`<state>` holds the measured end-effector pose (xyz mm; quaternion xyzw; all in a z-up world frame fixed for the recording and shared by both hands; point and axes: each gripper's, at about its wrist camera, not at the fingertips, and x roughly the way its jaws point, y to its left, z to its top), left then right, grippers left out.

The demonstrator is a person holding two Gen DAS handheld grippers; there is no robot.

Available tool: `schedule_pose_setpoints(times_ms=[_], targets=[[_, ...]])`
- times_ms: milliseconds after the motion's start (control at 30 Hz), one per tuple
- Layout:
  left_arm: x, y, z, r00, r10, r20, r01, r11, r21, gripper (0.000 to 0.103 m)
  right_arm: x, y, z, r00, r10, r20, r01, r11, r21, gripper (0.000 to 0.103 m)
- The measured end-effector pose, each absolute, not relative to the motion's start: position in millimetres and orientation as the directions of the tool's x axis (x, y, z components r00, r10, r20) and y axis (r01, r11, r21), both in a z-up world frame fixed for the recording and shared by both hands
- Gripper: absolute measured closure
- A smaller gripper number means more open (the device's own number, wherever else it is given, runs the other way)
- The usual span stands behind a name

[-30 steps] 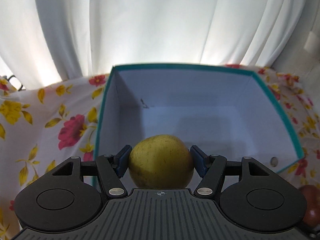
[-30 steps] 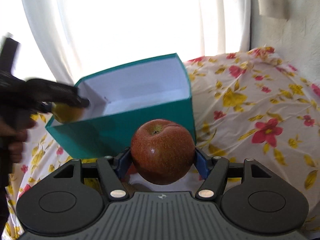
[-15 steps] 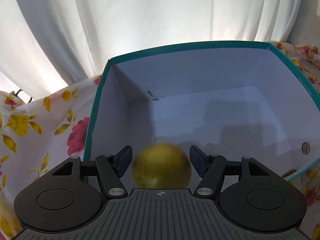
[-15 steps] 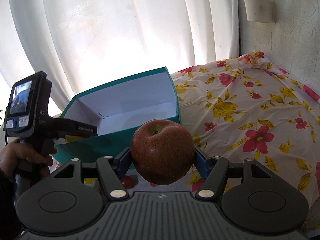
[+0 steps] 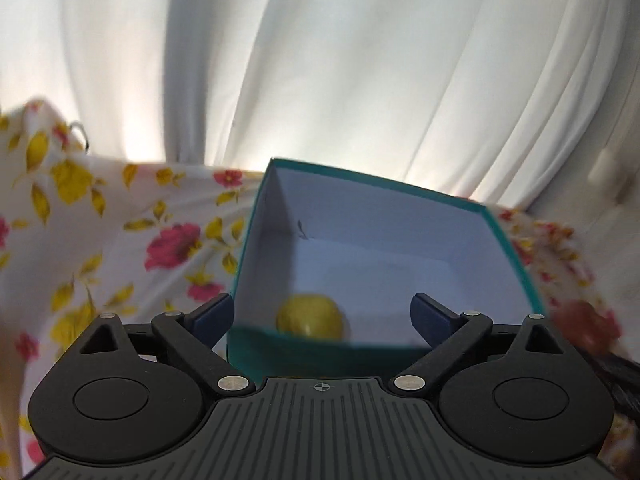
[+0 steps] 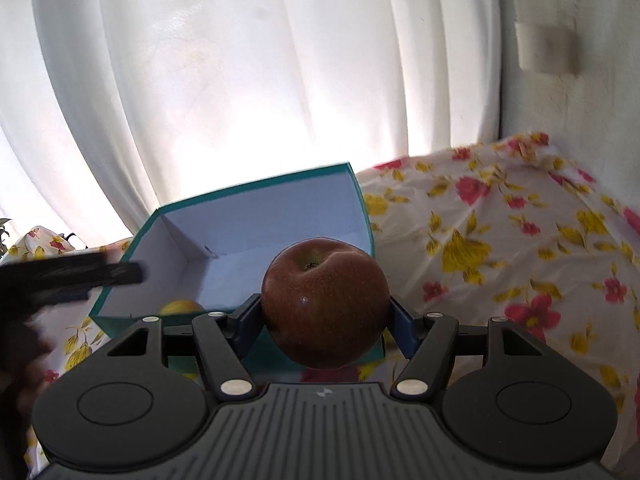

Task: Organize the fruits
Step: 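Drop the pear into the teal box with the left tool while the right tool drops the apple in, then grasp the large green apple with the left tool while the right tool grasps a brown kiwi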

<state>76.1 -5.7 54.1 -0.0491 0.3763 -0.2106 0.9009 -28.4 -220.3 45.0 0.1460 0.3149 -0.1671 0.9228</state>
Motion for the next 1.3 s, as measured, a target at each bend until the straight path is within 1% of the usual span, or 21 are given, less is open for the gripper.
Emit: schedule_pose_setpoints(times_ms=[67,133,233,300,400,567,633,800,933,1000,1067,1133,1200,1300], targets=[[61,9,48,0.594,-0.448,-0.668,0.335,0.893,-0.301,0.004,-18,-221,46,0.749,-0.218,-0.626,0.389,0.909,0.149,0.037],[45,18,38,0.572,-0.451,-0.685,0.323,0.892,-0.317,0.004,-4,-221,45,0.753,-0.207,-0.624,0.371,0.918,0.143,0.037],[31,26,29,0.541,-0.413,-0.733,0.318,0.907,-0.277,0.004,18,-219,39,0.756,-0.193,-0.625,0.344,0.930,0.130,0.037],[25,34,27,0.541,-0.361,-0.759,0.278,0.929,-0.244,0.004,31,-217,32,0.748,-0.194,-0.635,0.338,0.934,0.113,0.037],[21,49,27,0.563,-0.284,-0.776,0.237,0.955,-0.178,0.004,45,-214,23,0.730,-0.205,-0.652,0.333,0.940,0.077,0.037],[16,59,21,0.519,-0.319,-0.793,0.247,0.944,-0.218,0.004,61,-214,5,0.683,-0.203,-0.702,0.340,0.939,0.059,0.037],[13,57,19,0.511,-0.316,-0.800,0.268,0.942,-0.201,0.004,64,-212,1,0.674,-0.225,-0.704,0.337,0.941,0.022,0.037],[7,43,12,0.476,-0.304,-0.825,0.326,0.932,-0.156,0.004,69,-210,-3,0.658,-0.232,-0.716,0.335,0.942,0.003,0.037],[3,38,6,0.449,-0.300,-0.842,0.343,0.928,-0.148,0.004,61,-209,7,0.704,-0.226,-0.673,0.335,0.942,0.034,0.035],[0,36,5,0.445,-0.304,-0.842,0.356,0.923,-0.145,0.004,49,-208,21,0.741,-0.230,-0.631,0.334,0.941,0.050,0.027],[-5,32,6,0.441,-0.325,-0.837,0.387,0.910,-0.150,0.004,32,-204,36,0.776,-0.234,-0.586,0.335,0.940,0.068,0.017],[-11,26,5,0.429,-0.353,-0.832,0.427,0.890,-0.158,0.004,12,-197,48,0.807,-0.226,-0.545,0.325,0.941,0.091,0.013],[-15,21,3,0.411,-0.375,-0.831,0.459,0.872,-0.167,0.004,-9,-191,54,0.822,-0.221,-0.526,0.320,0.941,0.106,0.012],[-22,15,-1,0.383,-0.396,-0.835,0.489,0.853,-0.181,0.004,-38,-185,53,0.819,-0.214,-0.532,0.324,0.938,0.121,0.012]])
